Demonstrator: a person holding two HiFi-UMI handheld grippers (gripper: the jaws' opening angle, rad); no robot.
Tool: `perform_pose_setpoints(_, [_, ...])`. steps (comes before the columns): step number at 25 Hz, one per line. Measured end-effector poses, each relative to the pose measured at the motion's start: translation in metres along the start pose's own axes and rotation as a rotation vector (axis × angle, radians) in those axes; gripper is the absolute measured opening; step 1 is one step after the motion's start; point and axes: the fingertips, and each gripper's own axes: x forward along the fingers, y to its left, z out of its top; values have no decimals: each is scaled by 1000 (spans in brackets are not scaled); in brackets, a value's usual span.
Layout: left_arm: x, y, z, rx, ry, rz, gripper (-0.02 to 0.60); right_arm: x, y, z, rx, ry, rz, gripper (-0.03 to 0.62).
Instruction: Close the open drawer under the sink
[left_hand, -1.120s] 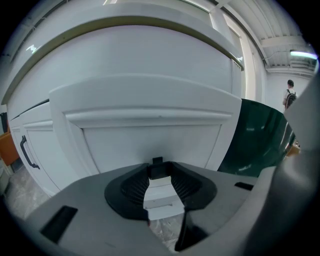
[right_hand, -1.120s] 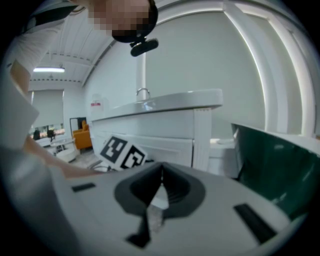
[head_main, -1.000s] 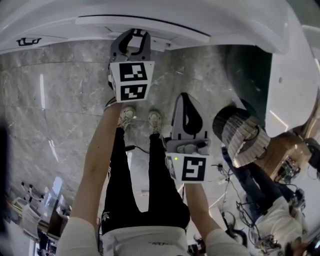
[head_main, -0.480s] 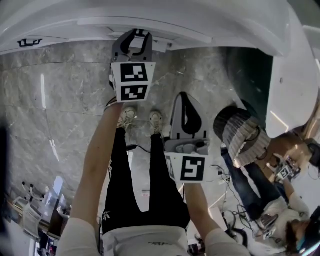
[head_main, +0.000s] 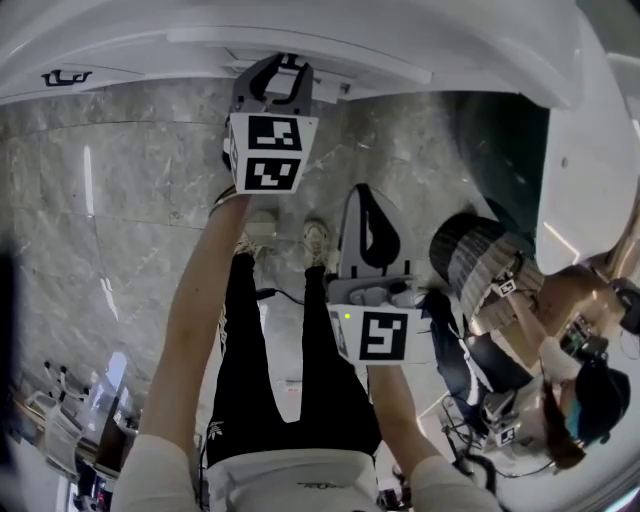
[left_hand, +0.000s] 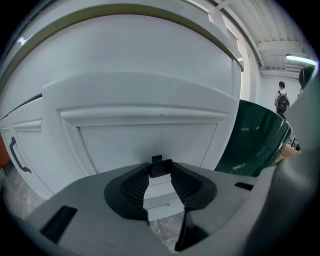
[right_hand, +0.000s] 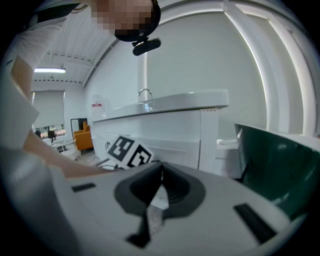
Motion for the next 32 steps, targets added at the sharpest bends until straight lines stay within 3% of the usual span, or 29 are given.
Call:
perform_pose_setpoints(11, [-1,-2,-1,-49,26,-23,163,-10,1,-1,14,-9,-6,29])
perform_pose_setpoints(14, [-2,-6,0,-49,10,-34,217,-13,-1,0,15,-17,-13,29])
perform_pose_setpoints(17, [-8,-4,-4,-56,1,-9,241,-18,-2,-5,19,-11,-18,29])
perform_pose_setpoints(22, [-26,6,-20,-138,4,23,246,-22,3,-15,16,5,-4,29])
perform_pose_setpoints(26, [-34,12,-17,-135,-12,36,246,-19,7,-19,2,11,3,29])
perform_pose_setpoints(32, [-71,8,4,-120,-9,-15,245,-19,14,23,11,-32,-1,29])
